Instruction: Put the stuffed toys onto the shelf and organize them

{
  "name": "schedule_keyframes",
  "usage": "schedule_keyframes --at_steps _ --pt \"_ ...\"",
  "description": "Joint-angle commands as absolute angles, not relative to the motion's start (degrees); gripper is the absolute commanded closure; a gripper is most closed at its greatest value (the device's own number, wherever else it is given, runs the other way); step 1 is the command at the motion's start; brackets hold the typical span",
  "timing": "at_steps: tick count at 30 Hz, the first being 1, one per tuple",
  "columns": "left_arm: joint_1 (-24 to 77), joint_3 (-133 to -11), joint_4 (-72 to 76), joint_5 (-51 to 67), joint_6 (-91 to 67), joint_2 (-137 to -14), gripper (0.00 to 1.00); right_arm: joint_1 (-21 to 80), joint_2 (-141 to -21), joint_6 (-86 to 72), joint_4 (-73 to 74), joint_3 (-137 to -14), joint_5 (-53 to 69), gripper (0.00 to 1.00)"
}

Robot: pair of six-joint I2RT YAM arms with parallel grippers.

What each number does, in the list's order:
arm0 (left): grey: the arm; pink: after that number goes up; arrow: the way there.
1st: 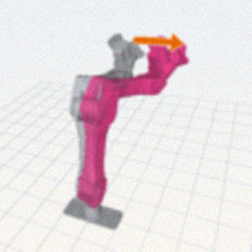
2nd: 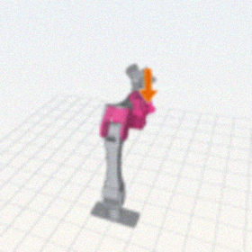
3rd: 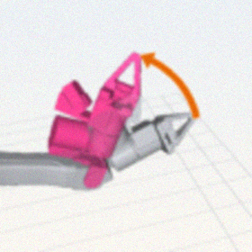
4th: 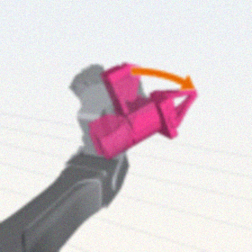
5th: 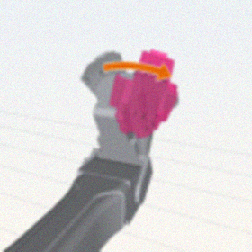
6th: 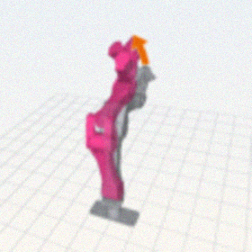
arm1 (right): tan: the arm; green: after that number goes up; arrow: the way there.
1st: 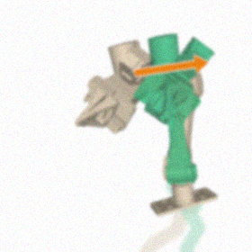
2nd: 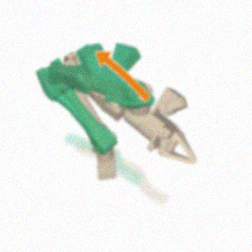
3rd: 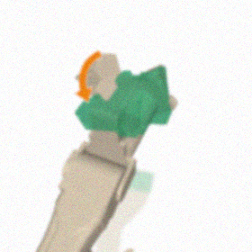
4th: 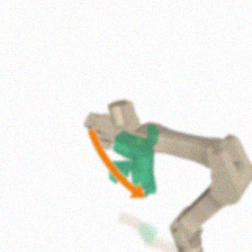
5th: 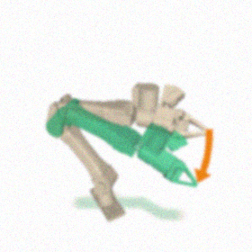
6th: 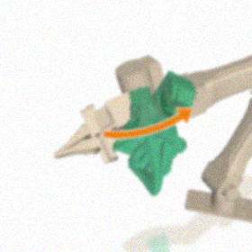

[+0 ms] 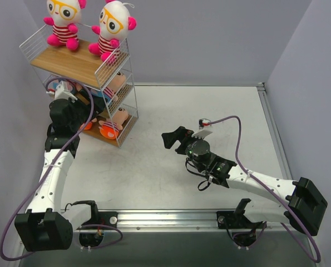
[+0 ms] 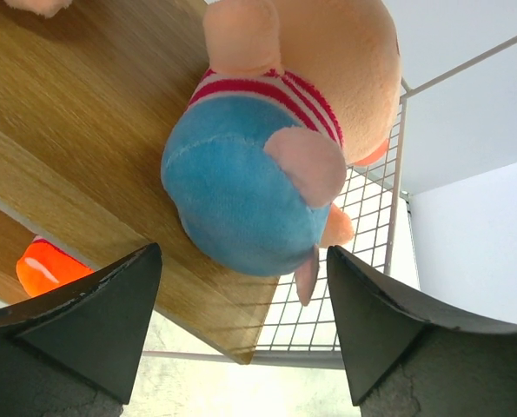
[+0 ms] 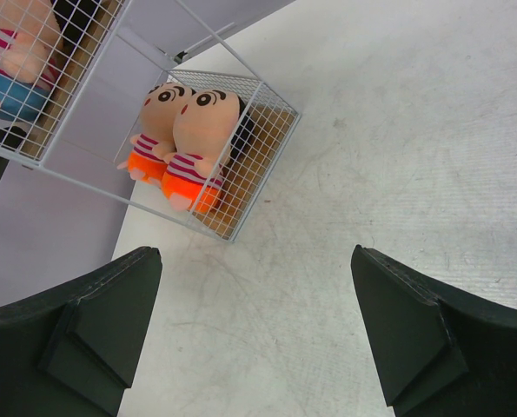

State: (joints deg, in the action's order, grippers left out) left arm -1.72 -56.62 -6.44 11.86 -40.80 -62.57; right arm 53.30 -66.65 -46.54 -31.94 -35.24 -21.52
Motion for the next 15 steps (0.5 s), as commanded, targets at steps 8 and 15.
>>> schedule_keyframes --at_steps 8,15 --pt "-2.02 -58.27 -12.91 9.32 -39.03 -57.57 0.05 53.61 -65.66 -44.91 -33.05 -37.7 -22.85 0.03" --pt "-2.11 -58.71 -25.46 2.04 -35.17 -51.69 0.04 53.61 -64.34 -42.28 -30.5 -38.85 -24.87 0.02"
